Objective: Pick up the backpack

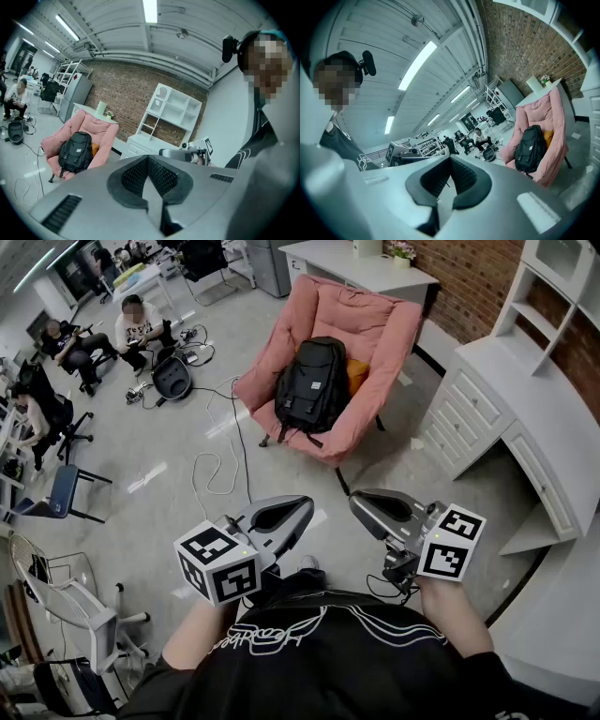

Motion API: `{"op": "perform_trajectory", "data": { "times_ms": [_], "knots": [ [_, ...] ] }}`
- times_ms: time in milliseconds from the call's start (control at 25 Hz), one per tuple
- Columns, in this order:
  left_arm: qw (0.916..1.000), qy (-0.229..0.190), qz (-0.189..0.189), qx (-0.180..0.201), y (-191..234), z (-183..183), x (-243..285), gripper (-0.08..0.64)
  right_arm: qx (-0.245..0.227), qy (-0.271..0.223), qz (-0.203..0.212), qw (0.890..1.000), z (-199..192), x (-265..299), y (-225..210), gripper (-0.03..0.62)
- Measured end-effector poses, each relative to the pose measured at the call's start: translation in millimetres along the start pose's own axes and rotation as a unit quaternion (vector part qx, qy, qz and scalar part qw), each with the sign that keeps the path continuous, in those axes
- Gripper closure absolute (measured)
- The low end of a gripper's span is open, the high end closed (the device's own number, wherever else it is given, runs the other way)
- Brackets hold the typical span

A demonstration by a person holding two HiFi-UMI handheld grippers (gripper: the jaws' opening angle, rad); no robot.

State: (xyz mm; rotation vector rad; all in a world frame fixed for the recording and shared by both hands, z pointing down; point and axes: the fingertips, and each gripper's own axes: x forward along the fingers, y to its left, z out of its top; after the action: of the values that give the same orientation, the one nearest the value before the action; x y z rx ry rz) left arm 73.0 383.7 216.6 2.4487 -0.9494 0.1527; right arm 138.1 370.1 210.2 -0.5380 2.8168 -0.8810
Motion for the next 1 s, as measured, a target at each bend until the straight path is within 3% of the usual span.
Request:
{"op": "perform_trajectory", "data": {
  "times_ms": [280, 520, 800, 1000],
  "knots": [
    [1.0000, 0.003, -0.003, -0.007, 6.5, 2.6, 6.3, 0.557, -0.003, -0.002, -0.003, 1.000, 2.8, 2.7, -5.9, 0.588],
    [0.9998, 0.002, -0.006, -0.018, 36.0, 9.6, 18.8, 0.557, 0.007, 0.004, -0.022, 1.000, 2.9, 22.9, -34.6, 0.586],
    [0.9985, 0.009, 0.000, -0.054, 116.1, 24.2, 33.0, 0.557, 0.030, 0.015, -0.050, 0.998, 12.2, 79.1, -92.0, 0.586],
    [0.9968, 0.024, 0.006, -0.076, 197.3, 38.8, 47.5, 0.557, 0.057, 0.034, -0.064, 0.996, 14.1, 140.5, -141.5, 0.586]
  ]
}}
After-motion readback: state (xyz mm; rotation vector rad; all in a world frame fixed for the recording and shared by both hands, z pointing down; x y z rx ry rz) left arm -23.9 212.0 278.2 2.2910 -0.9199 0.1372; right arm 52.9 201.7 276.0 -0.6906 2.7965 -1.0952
